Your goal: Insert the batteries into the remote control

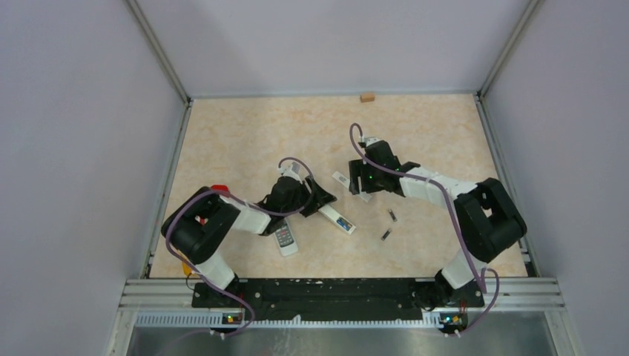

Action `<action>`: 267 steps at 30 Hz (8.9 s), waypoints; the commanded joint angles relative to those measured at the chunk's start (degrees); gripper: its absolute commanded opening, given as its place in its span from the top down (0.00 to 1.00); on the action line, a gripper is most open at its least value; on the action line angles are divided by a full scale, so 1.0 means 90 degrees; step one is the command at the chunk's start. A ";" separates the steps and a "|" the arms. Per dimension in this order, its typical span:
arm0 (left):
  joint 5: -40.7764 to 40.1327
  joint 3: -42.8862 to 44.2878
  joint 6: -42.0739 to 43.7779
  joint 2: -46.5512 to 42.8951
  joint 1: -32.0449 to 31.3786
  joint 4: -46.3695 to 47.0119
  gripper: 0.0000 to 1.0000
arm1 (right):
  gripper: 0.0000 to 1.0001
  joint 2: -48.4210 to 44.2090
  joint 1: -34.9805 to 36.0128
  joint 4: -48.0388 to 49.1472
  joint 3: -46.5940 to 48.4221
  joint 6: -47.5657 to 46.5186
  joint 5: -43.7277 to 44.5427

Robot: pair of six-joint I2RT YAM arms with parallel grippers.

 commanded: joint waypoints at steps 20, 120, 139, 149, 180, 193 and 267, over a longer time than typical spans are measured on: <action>-0.2318 0.0679 0.0337 -0.1701 0.0019 -0.4126 0.01 | 0.33 0.1203 0.0321 0.0563 0.1266 -0.1628 0.0034; 0.2612 0.2414 0.1114 0.1184 0.1896 -0.1845 0.42 | 0.71 0.2450 0.0757 -0.1647 0.2978 -0.3064 -0.0408; 0.3150 0.2335 0.0654 0.1486 0.1794 -0.1253 0.47 | 0.69 0.1514 0.0762 -0.0919 0.2281 -0.3219 -0.1253; 0.3306 0.2192 0.0020 0.1743 0.1688 -0.0618 0.53 | 0.68 0.1270 0.0760 -0.0656 0.2079 -0.3191 -0.1560; 0.4589 0.1682 -0.0347 0.0105 0.2224 0.0082 1.00 | 0.19 -0.2061 -0.0361 0.1116 -0.0741 0.2345 -0.2225; 0.4915 0.1568 -0.1051 -0.0631 0.2394 0.0485 1.00 | 0.29 -0.2986 -0.0328 0.4168 -0.2536 0.4962 -0.2427; 0.2221 0.1422 0.1824 -0.1322 0.2560 -0.3894 0.20 | 1.00 -0.1819 0.0210 0.4668 -0.3076 0.6113 -0.2909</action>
